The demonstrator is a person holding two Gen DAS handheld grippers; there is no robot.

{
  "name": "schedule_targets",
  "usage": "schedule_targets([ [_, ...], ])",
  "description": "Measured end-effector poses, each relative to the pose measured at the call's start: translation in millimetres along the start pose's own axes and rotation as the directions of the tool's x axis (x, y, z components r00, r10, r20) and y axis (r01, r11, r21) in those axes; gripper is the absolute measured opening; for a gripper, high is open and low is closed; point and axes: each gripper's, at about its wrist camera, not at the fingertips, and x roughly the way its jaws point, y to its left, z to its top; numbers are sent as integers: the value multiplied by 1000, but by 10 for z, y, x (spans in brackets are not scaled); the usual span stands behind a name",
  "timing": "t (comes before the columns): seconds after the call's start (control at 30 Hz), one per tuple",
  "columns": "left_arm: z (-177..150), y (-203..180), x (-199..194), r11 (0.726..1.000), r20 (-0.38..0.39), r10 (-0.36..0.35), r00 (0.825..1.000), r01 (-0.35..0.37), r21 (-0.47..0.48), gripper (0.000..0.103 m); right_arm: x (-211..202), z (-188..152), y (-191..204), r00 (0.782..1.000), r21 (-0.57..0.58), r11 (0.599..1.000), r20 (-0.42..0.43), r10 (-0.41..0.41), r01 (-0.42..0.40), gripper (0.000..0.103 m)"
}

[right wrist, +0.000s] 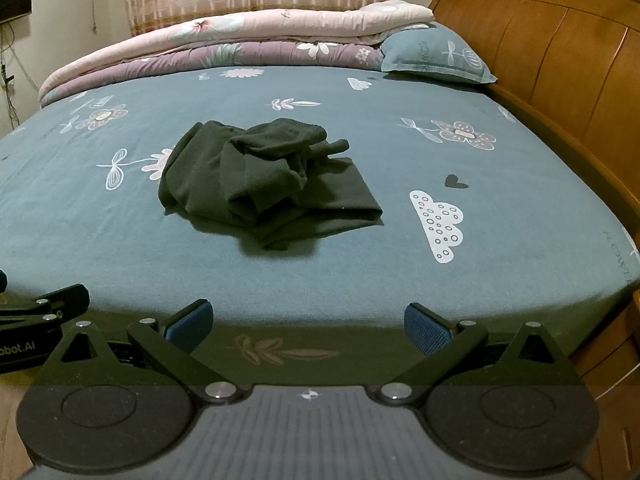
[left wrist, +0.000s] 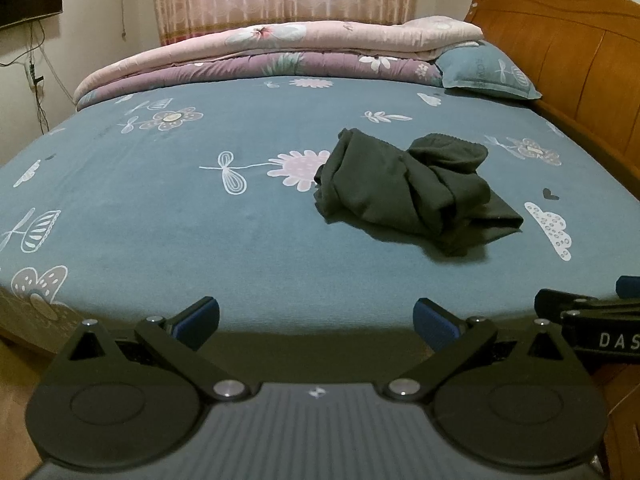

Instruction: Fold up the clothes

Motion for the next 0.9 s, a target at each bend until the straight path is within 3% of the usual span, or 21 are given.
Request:
schedule_targets([
  [0.9, 28, -5, 43, 1000, 0, -4, 1000, 4, 1, 102, 44, 60, 53, 1000, -16, 1000, 1, -2, 2, 103],
])
